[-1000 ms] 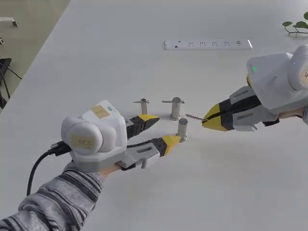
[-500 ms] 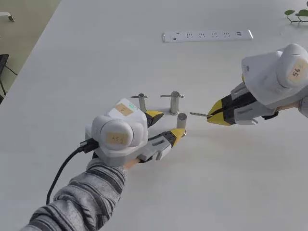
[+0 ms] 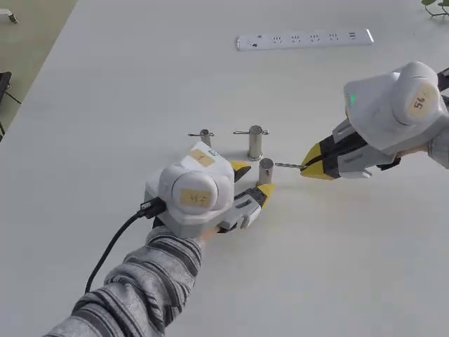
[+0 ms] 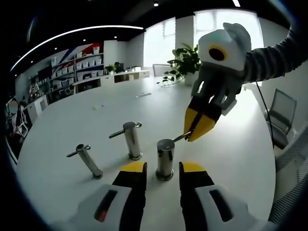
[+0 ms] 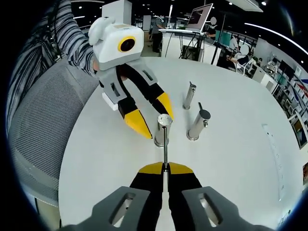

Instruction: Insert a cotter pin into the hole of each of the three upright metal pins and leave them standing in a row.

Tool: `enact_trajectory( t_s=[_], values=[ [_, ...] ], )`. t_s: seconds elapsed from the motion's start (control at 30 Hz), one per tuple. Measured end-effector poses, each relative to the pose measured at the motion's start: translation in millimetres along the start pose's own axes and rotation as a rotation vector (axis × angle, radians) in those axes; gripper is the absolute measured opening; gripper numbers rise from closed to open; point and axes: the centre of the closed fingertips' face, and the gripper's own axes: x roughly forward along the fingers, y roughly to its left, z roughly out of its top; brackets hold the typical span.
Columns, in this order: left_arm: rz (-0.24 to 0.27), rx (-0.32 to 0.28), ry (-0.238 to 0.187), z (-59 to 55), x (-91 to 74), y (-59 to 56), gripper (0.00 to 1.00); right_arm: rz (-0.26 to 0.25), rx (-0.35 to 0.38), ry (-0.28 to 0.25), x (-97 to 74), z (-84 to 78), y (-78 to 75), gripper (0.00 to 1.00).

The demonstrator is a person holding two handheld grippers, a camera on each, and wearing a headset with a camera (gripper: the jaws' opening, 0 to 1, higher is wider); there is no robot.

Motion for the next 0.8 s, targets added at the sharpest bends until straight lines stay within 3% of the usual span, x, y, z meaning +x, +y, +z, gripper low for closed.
enact_trajectory(
  t_s=[0.8],
  values=[
    [-0.006,-0.045,0.019,-2.9,14.3,-3.4,0.12,0.028,-0.042,0.018,3.6,5.6,0.5,0.00]
  ],
)
